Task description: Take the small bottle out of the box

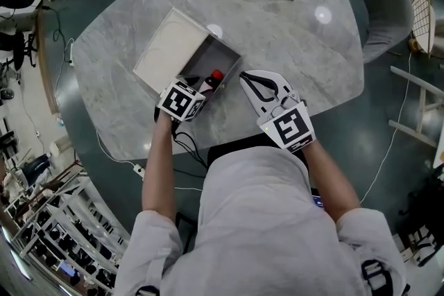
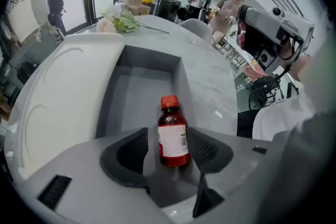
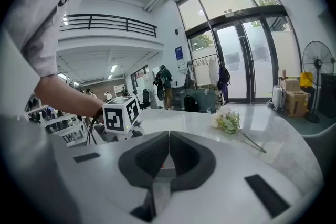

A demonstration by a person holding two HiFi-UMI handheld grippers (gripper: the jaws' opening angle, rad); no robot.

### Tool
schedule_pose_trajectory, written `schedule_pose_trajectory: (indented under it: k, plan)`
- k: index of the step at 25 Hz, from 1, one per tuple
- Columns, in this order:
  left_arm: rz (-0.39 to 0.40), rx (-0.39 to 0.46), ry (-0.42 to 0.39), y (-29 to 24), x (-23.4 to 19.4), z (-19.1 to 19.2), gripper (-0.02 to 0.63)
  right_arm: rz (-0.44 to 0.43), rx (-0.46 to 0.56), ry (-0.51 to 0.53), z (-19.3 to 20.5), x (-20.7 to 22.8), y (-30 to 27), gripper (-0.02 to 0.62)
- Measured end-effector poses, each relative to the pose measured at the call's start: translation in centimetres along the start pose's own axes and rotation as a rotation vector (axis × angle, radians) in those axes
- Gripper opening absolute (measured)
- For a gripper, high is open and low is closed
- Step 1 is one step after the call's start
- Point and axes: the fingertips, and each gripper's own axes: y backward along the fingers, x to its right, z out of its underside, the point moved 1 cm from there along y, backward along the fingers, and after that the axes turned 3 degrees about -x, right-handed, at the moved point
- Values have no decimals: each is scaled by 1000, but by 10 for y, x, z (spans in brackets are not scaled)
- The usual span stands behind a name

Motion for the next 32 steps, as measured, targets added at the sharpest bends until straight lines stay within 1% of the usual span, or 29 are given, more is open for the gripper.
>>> schedule_pose_trajectory:
  k: [2,5,7,9,11,12,17,22,25,28,32]
  plan:
    - [-5,-13,-10,1,-1,0,252,8,-1,-5,0,2,2,26]
    - [-30,-47,-55,1,-3,-3,267,13,1,-7,-1,5,3,26]
    - [-15,-54,-61,0,-2,-4,265,14,2,-9,0,6,2,26]
    - [43,-43,-33,-3,2,-2,254,13,4,-11,0,6,2,26]
    - [102,-32,-10,-4,6,0,203,11,6,-12,1,5,1,26]
    - [121,-30,-6,-4,7,0,189,11,5,-12,1,6,1,26]
    - [196,-36,22,-9,5,1,190,15,2,-17,3,7,1,26]
    - [297,-49,59,-12,5,2,192,24,2,-23,0,12,1,26]
    - [348,-65,60,-14,8,1,192,29,-1,-26,0,15,1,26]
    - [350,-91,51,-15,8,-1,192,29,-3,-29,2,16,-1,26]
    - [310,-98,48,-15,6,0,192,19,-10,-32,1,12,-9,26]
